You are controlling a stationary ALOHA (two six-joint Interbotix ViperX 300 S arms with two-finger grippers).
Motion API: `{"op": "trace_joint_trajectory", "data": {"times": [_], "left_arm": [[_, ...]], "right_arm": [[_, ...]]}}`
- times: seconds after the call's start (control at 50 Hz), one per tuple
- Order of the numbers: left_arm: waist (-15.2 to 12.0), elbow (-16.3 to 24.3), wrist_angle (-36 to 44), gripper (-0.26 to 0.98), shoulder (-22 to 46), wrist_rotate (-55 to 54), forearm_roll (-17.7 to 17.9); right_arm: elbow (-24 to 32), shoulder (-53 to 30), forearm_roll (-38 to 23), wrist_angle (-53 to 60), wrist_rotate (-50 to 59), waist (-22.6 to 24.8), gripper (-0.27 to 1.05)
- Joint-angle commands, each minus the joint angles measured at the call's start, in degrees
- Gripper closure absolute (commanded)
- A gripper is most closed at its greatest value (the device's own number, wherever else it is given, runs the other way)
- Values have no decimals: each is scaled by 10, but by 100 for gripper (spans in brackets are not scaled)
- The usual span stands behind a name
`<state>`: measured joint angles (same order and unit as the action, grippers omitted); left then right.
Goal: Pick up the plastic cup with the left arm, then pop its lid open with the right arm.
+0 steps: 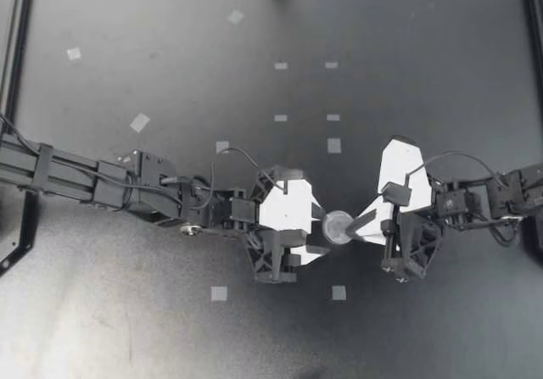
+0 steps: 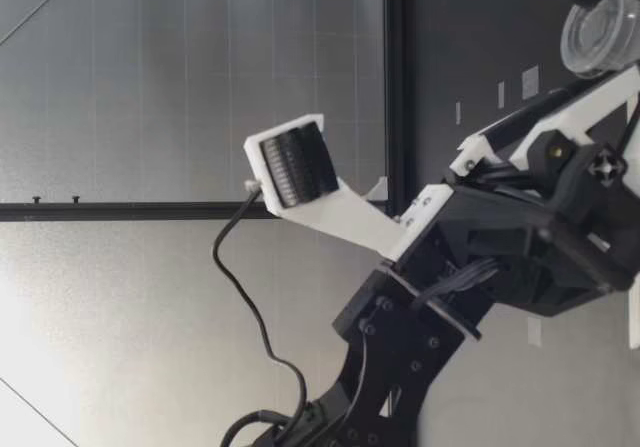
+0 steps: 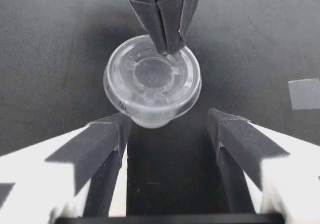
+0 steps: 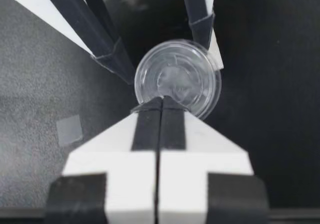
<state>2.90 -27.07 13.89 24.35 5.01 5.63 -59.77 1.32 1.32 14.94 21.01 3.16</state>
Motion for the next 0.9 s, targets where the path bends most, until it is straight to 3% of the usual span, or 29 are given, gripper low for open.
{"op": "trace_joint_trajectory", "data": {"times": [0.0, 0.66, 0.88], "left_arm": [[0, 11, 9, 7, -10, 1, 1], [-4, 26, 9, 9, 1, 6, -1], [-4, 34, -4, 18, 11, 13, -1]], "right_arm": [[5, 4, 0, -4, 0, 4, 81], [6, -4, 0, -1, 1, 4, 81], [6, 1, 0, -1, 2, 3, 81]]}}
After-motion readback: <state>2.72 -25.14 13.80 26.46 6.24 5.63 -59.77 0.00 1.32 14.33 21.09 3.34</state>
